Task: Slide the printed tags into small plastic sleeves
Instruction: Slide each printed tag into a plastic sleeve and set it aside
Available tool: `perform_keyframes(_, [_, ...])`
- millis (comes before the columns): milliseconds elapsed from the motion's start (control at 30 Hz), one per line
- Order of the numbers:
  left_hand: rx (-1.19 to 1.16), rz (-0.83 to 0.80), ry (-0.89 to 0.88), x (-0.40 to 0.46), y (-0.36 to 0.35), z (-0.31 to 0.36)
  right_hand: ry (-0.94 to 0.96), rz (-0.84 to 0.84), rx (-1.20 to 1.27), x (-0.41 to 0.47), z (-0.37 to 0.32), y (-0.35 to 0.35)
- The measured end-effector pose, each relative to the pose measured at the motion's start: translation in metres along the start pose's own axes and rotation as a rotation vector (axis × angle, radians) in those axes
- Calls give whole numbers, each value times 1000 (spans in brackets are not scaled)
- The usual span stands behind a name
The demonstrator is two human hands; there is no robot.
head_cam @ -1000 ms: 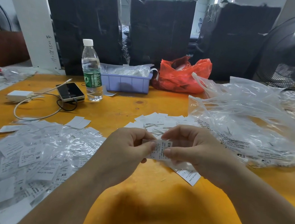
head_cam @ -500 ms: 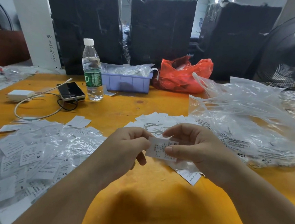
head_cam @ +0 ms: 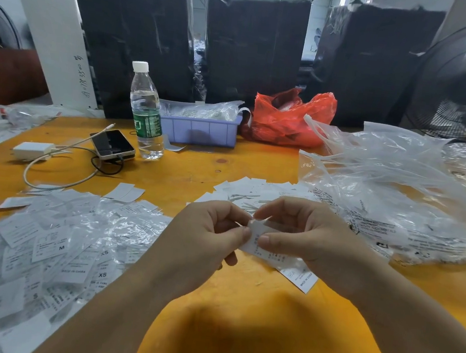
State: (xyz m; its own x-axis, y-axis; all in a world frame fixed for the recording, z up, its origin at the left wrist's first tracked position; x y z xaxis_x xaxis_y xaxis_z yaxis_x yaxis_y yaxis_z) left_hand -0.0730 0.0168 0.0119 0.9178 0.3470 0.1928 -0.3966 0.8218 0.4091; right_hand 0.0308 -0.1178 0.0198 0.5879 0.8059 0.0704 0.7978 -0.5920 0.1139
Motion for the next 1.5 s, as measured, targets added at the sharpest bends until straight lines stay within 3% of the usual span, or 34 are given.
perform_keyframes(367, [-188,-80,140,2,-1,-3,-1,-19,28,-1,-2,2])
perform_keyframes(633, [-220,-80,122,2,-3,-2,7,-27,15,-2,-3,1])
perform_keyframes(1033, [-320,22,169,3,6,-1,-15,-18,140,-1,-5,3])
perform_keyframes(1233, [-535,19,280,2,6,-1,-8,-33,128,0,-5,2])
perform_keyframes(1500, [-510,58,291,3,4,-4,-2,-21,144,0,-1,-2])
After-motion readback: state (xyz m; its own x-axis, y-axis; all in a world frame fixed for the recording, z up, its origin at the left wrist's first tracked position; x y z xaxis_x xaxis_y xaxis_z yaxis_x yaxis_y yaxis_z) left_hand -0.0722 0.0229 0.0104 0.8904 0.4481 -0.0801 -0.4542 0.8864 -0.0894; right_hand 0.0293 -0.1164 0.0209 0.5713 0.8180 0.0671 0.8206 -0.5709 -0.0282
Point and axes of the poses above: each hand's wrist, its own x-axis towards the middle knuckle, its own y-axis out of the back of the hand, z = x × y, the point moved 3 cm from there along x, towards the middle knuckle, and after that the axes turned 2 degrees about x, right-handed, at the moved point
